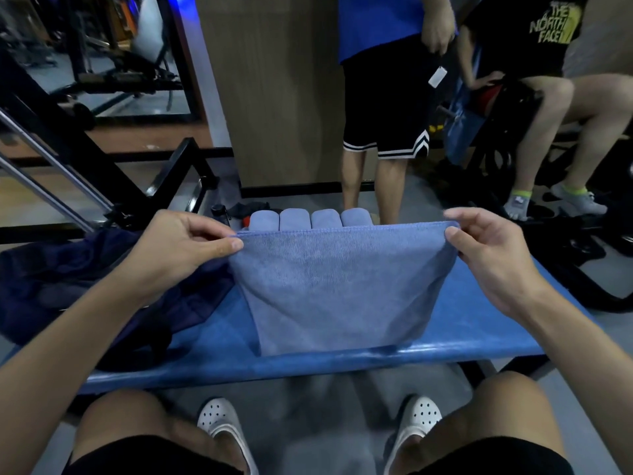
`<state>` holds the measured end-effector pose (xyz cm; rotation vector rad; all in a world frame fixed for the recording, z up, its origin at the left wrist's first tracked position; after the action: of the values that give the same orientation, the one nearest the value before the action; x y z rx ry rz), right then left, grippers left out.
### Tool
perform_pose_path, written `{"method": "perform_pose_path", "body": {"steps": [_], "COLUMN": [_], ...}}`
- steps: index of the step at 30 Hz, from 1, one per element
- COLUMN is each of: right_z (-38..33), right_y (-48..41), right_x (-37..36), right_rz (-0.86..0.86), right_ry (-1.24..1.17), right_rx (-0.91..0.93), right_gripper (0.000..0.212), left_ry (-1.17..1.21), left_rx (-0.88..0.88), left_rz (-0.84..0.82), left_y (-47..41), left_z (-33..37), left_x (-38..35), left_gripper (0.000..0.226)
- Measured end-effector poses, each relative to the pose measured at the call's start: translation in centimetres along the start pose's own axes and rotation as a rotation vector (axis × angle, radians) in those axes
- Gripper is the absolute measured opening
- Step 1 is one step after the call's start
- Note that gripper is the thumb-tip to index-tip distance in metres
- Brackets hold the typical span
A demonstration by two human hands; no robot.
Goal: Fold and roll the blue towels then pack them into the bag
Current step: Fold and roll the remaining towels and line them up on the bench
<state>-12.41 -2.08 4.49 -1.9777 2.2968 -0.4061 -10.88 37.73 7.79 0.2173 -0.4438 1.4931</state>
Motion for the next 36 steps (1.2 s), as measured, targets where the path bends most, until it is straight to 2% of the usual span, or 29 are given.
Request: {"method": "perform_pose_path", "body": {"steps": [4,7,15,22,25,29,32,36], "right_z": [-0.3,-0.6,-1.3,-1.2,-1.4,-1.8,-1.9,-2.1], "right_y": [-0.2,-0.2,0.0,-0.3,-0.4,-0.5,-0.4,-0.4], "right_x": [0.0,0.0,0.4,0.4,0.3,-0.3,-0.6,-0.7], "right_rz": [0.057,0.042,0.054,0.068,0.038,-0.058,-0.123,-0.223], "right_ry": [0.070,0.106,0.299,0.340,0.341,0.620,0.736,0.880], "right_rx": [0.006,0.016,0.083,0.113,0.135,0.169,0.134,0.142], "right_gripper": [0.017,0.011,0.017,0.018,0.018,0.021,0.023,0.023], "left_ry": [0.005,0.010,0.000,-0.042,-0.140,-0.251,-0.243,-0.216], "left_rx": [0.003,0.004,0.005,-0.061,-0.096,-0.128,-0.112,-0.073], "left_rz": [0.024,0.026,0.038,-0.016,-0.025,0.000,-0.015,-0.010], "left_y": [-0.2,-0.4,-0.7,-0.9,-0.9,-1.1,-1.1,-1.5], "left_z": [0.3,0.5,0.5,0.7,0.7,1.0,1.1,0.4], "left_x": [-0.1,-0.3,0.1,0.0,-0.2,-0.5,-0.7,-0.1], "left_gripper": [0.009,0.009,0.009,0.019,0.027,0.023,0.011,0.013]}}
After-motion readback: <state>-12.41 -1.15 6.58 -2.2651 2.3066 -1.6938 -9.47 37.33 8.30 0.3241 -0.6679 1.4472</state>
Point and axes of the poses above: each hand's wrist, its own y-axis away from the middle knuckle, its own x-axis out of the back of the hand, z = x × y, the point moved 4 cm from there along -y, towards the middle knuckle, and after that the axes turned 5 degrees about -z, right-handed, at the moved point
